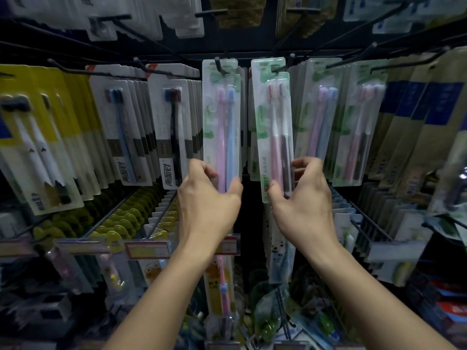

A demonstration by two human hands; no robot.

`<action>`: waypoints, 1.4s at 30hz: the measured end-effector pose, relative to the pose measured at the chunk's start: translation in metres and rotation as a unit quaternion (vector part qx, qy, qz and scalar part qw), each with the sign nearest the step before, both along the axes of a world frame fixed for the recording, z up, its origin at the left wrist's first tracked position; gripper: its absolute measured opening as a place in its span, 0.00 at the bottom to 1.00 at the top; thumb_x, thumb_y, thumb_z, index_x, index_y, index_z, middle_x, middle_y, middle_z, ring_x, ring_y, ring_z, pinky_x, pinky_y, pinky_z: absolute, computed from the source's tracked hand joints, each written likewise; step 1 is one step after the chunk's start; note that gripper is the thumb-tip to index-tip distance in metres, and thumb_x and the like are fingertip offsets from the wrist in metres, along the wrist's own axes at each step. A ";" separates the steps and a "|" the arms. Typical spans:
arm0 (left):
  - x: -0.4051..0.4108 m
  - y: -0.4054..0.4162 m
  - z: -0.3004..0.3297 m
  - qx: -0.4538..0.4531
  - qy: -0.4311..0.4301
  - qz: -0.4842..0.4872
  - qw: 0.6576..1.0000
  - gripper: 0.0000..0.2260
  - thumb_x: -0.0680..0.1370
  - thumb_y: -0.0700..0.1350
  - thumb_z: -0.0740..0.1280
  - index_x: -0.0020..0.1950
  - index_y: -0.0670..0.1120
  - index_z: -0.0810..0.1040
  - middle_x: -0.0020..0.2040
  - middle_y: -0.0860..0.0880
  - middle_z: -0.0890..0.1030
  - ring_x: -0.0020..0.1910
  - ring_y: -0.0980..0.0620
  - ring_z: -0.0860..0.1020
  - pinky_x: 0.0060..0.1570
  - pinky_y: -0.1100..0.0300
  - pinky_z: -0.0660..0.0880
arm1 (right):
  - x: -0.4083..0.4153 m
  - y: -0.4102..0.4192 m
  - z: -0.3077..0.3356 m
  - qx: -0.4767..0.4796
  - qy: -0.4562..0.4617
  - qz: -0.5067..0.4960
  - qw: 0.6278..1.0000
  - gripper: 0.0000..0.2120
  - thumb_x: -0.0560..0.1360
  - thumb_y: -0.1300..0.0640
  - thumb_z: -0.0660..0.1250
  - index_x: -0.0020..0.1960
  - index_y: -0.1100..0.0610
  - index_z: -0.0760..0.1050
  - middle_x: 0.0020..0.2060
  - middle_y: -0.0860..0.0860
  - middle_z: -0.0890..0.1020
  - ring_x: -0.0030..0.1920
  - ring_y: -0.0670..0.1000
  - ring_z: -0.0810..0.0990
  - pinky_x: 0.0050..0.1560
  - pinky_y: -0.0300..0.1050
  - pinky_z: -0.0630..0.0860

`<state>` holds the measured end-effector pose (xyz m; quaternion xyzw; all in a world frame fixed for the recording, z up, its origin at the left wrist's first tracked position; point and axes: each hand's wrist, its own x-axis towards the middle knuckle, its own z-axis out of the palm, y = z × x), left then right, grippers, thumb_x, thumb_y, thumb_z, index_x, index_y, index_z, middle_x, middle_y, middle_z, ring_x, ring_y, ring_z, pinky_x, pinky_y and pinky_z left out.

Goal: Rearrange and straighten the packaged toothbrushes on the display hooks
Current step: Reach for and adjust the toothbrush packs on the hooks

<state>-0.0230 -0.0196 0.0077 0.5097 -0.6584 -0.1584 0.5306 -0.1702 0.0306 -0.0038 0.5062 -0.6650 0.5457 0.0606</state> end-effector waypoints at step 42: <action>0.005 0.019 -0.005 -0.063 -0.024 0.024 0.997 0.16 0.77 0.56 0.74 0.51 0.51 0.69 0.41 0.53 0.74 0.39 0.57 0.74 0.41 0.51 0.75 | 0.001 0.019 0.004 0.025 0.036 -0.007 0.999 0.21 0.78 0.49 0.72 0.64 0.51 0.65 0.58 0.49 0.76 0.50 0.45 0.73 0.50 0.37 0.69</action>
